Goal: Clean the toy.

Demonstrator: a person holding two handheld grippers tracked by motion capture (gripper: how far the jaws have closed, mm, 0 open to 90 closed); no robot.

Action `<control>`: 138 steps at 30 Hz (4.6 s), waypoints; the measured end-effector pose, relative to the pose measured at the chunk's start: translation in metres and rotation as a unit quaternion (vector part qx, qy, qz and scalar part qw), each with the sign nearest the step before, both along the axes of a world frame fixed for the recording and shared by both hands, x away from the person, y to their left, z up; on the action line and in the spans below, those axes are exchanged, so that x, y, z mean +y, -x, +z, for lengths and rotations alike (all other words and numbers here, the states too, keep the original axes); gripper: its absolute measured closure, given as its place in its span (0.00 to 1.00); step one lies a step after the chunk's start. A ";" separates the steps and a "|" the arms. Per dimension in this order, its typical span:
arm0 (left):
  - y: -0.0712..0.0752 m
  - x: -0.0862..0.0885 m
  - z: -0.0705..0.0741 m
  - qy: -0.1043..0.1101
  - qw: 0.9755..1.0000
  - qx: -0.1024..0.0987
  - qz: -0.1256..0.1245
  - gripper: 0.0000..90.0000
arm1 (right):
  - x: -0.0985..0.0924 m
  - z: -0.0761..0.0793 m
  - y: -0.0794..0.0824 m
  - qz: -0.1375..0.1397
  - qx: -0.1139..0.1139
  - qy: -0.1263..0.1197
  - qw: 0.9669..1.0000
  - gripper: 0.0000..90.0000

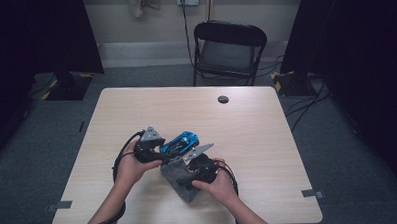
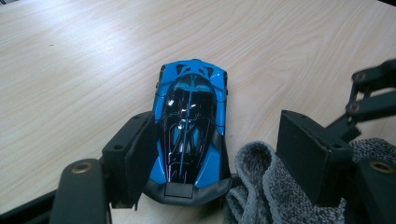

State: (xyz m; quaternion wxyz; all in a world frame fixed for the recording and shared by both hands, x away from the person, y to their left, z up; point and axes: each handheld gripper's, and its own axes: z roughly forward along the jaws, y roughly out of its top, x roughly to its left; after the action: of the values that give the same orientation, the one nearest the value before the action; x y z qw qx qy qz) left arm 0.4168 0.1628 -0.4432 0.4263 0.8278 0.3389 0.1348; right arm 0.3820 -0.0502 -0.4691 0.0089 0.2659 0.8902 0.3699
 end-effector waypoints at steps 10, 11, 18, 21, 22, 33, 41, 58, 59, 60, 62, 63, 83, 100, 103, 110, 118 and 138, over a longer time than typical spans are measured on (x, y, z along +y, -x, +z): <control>0.007 -0.003 0.006 0.001 1.000 -0.004 -0.004 0.32 | -0.002 0.002 0.021 -0.017 -0.012 0.036 0.999 0.20; 0.008 -0.004 0.007 0.003 1.000 -0.005 -0.005 0.32 | -0.002 -0.001 0.023 -0.017 -0.014 0.045 0.999 0.20; 0.009 -0.003 0.010 0.015 1.000 -0.002 -0.022 0.30 | -0.008 -0.012 0.020 -0.004 0.004 0.045 0.999 0.49; 0.009 -0.004 0.010 0.021 0.999 -0.001 -0.030 0.29 | -0.014 -0.011 0.013 0.008 0.022 0.033 0.999 0.59; 0.009 -0.005 0.010 0.023 0.999 0.000 -0.035 0.29 | -0.017 -0.011 0.010 0.012 0.029 0.029 0.999 0.62; 0.010 -0.030 0.018 0.045 0.993 -0.017 -0.109 0.25 | -0.048 0.005 -0.016 0.032 0.038 0.038 0.998 0.74; 0.011 -0.052 0.006 0.028 0.985 -0.010 -0.169 0.24 | -0.064 0.019 -0.029 0.041 0.044 0.026 0.998 0.74; 0.012 -0.049 -0.004 -0.024 0.981 0.047 -0.187 0.72 | -0.055 0.036 -0.039 0.058 0.031 0.002 0.998 0.72; 0.012 -0.049 -0.003 -0.021 0.982 0.049 -0.181 0.74 | -0.054 0.036 -0.040 0.054 0.033 -0.001 0.998 0.71; 0.012 -0.047 -0.001 -0.020 0.983 0.052 -0.176 0.75 | -0.055 0.036 -0.040 0.050 0.035 -0.007 0.998 0.70; 0.013 -0.045 0.001 -0.017 0.985 0.055 -0.165 0.76 | -0.054 0.036 -0.042 0.049 0.032 -0.017 0.998 0.65; 0.012 -0.043 0.002 -0.013 0.985 0.057 -0.160 0.77 | -0.053 0.037 -0.042 0.044 0.028 -0.021 0.998 0.59; 0.017 -0.004 0.027 -0.011 0.993 0.038 -0.114 0.77 | -0.058 0.054 -0.056 0.006 0.018 -0.082 0.996 0.27; 0.042 0.099 0.011 -0.030 0.998 0.037 0.031 0.76 | -0.030 0.043 -0.086 -0.040 -0.018 -0.033 0.999 0.24; 0.045 0.102 -0.003 -0.032 0.997 0.048 0.041 0.75 | -0.019 0.033 -0.091 -0.047 -0.029 -0.012 0.998 0.24; 0.051 0.109 -0.020 -0.035 0.997 0.054 0.047 0.73 | 0.005 0.015 -0.098 -0.048 -0.042 0.002 0.998 0.23; 0.050 0.107 -0.019 -0.018 0.999 0.018 0.025 0.28 | 0.029 0.015 -0.100 -0.031 -0.057 0.011 0.998 0.22; 0.039 0.083 -0.028 -0.044 0.997 0.010 -0.069 0.31 | 0.044 -0.003 -0.105 -0.020 -0.079 0.057 0.995 0.07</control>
State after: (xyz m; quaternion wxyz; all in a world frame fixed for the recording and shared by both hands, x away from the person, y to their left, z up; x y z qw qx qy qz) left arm 0.3781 0.2454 -0.4716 0.3945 0.8684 0.2790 0.1114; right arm 0.4867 -0.0064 -0.4717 0.1019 0.2527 0.9007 0.3383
